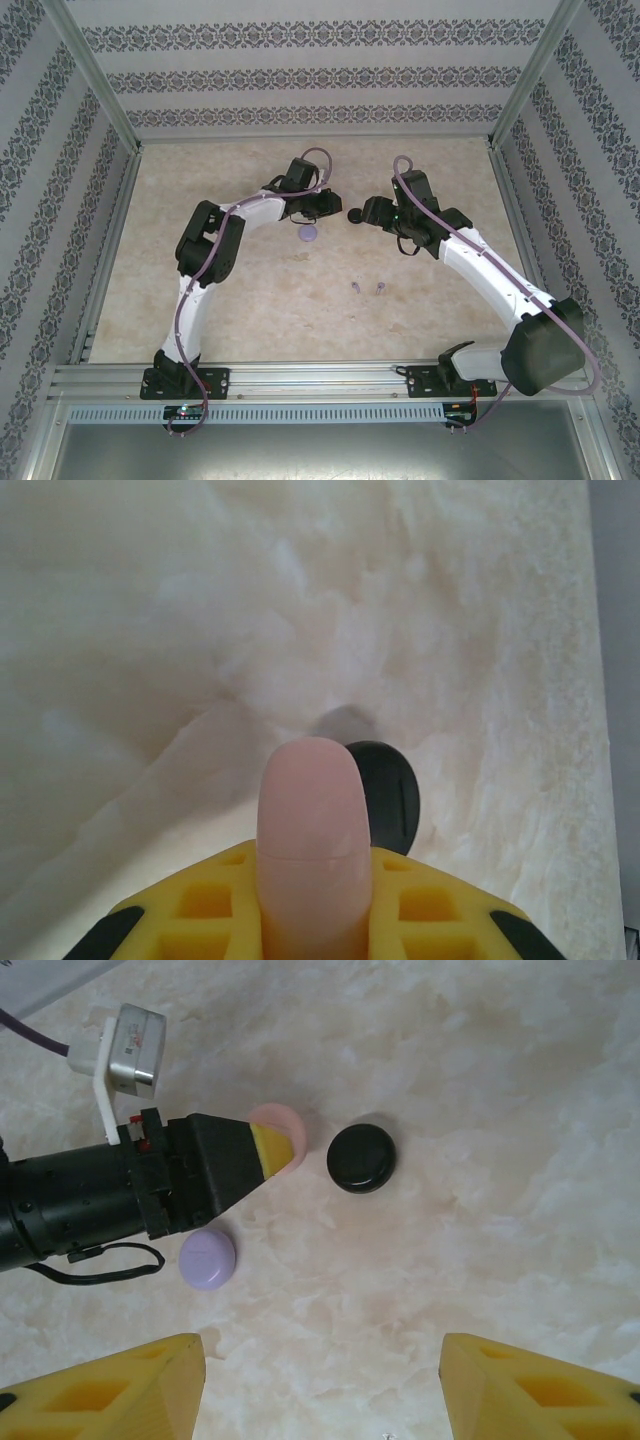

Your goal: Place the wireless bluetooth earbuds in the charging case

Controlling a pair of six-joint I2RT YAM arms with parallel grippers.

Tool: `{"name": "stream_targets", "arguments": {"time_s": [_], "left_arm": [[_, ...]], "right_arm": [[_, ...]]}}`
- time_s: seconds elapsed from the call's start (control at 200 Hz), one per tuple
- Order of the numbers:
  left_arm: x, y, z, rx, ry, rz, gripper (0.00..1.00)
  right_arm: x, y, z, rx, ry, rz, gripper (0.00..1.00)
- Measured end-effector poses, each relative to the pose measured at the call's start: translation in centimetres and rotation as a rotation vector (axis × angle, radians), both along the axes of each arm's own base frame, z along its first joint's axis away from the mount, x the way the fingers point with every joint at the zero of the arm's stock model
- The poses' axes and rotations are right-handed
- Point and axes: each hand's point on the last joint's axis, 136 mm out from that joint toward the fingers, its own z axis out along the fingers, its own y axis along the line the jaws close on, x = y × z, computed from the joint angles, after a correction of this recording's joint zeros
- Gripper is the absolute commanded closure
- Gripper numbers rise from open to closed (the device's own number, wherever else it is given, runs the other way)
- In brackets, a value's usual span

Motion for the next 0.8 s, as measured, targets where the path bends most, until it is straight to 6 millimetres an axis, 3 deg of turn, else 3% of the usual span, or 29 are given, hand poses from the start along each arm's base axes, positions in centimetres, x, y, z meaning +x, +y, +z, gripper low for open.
{"name": "stream_targets", "arguments": {"time_s": [0.34, 0.63, 0.804], "left_arm": [[-0.6, 1.2, -1.5, 0.098, 0.128, 0.038, 0.59], [-0.8, 2.5, -2.0, 0.141, 0.165, 0.057, 0.51], [-0.1, 4.2, -0.6, 0.144, 0.128, 0.072, 0.49]], "right_arm": [[0.2, 0.1, -0.2, -0.001, 0.002, 0.0, 0.32], [0.5, 0.1, 0.6, 0.0, -0.012, -0.004, 0.3], [0.5, 0.0, 0.9, -0.013, -0.013, -0.012, 0.28]]}}
